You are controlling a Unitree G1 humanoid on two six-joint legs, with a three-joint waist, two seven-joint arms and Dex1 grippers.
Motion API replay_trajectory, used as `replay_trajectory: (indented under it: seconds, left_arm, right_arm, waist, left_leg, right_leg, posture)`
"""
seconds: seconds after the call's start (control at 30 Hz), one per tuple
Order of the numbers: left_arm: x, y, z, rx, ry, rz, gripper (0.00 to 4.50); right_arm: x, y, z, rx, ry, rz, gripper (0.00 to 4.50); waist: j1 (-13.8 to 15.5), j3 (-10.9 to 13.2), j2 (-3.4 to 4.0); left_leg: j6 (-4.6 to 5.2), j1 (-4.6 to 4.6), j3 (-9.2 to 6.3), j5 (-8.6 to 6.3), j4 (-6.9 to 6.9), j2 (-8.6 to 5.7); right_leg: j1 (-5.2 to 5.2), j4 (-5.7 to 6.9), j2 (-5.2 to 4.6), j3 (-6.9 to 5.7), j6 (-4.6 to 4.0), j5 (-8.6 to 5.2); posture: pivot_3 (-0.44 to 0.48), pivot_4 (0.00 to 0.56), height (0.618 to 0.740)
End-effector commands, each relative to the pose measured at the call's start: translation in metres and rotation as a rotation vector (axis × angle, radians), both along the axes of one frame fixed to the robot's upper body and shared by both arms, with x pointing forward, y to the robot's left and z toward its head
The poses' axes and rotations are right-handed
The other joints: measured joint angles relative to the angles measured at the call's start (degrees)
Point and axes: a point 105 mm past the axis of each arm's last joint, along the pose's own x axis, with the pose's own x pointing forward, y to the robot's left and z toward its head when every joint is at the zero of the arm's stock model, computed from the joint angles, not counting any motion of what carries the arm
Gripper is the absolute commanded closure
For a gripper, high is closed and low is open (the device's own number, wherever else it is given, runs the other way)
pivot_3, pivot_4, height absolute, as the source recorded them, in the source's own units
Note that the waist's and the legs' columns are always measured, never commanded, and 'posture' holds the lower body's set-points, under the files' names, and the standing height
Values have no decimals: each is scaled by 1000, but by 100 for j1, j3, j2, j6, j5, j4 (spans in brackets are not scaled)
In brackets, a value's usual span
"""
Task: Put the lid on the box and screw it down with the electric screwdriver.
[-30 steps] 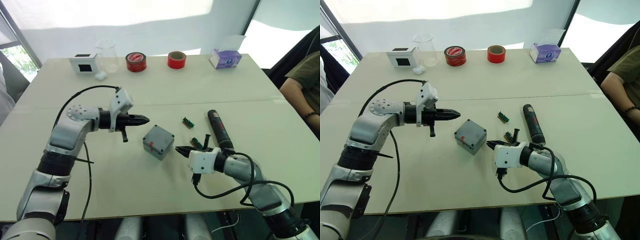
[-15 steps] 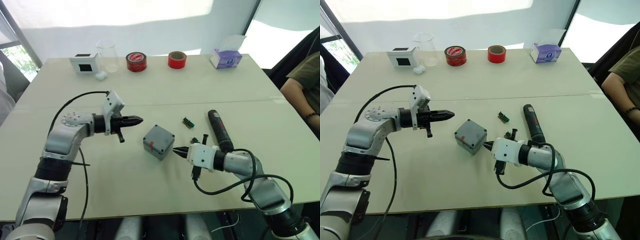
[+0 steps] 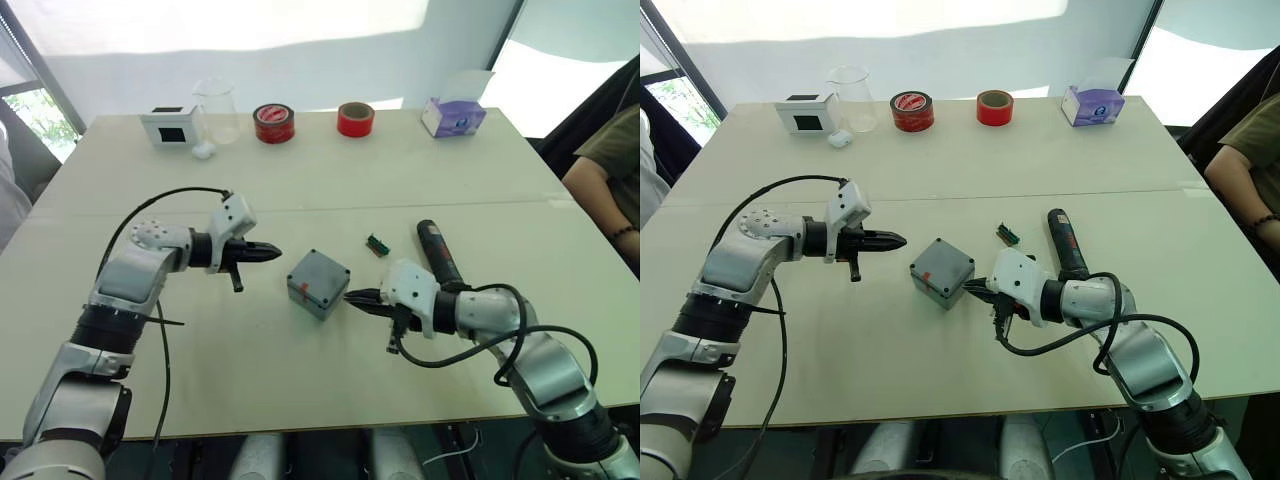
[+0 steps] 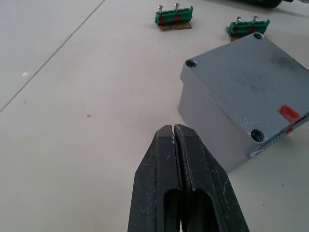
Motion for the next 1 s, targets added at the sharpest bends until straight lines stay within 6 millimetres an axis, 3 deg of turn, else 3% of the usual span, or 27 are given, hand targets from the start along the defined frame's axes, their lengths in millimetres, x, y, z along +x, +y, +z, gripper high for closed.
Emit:
replay_trajectory:
  seconds: [0.03, 1.0]
  left_arm:
    - [0, -4, 10, 3, -48, -33, 4500]
    - [-9, -25, -3, 15, -42, -118, 4500]
  right_arm:
    - [-7, 10, 11, 13, -23, 48, 4458]
    - [5, 9, -6, -52, -16, 2, 4458]
  waist:
    - [0, 0, 0]
    - [-8, 0, 0]
  left_leg:
    - [0, 0, 0, 0, 0, 0]
    - [1, -2, 0, 0, 0, 0]
  right_leg:
    - [0, 0, 0, 0, 0, 0]
    - [-2, 0, 0, 0, 0, 0]
  posture:
    - [0, 150, 740]
    - [0, 150, 740]
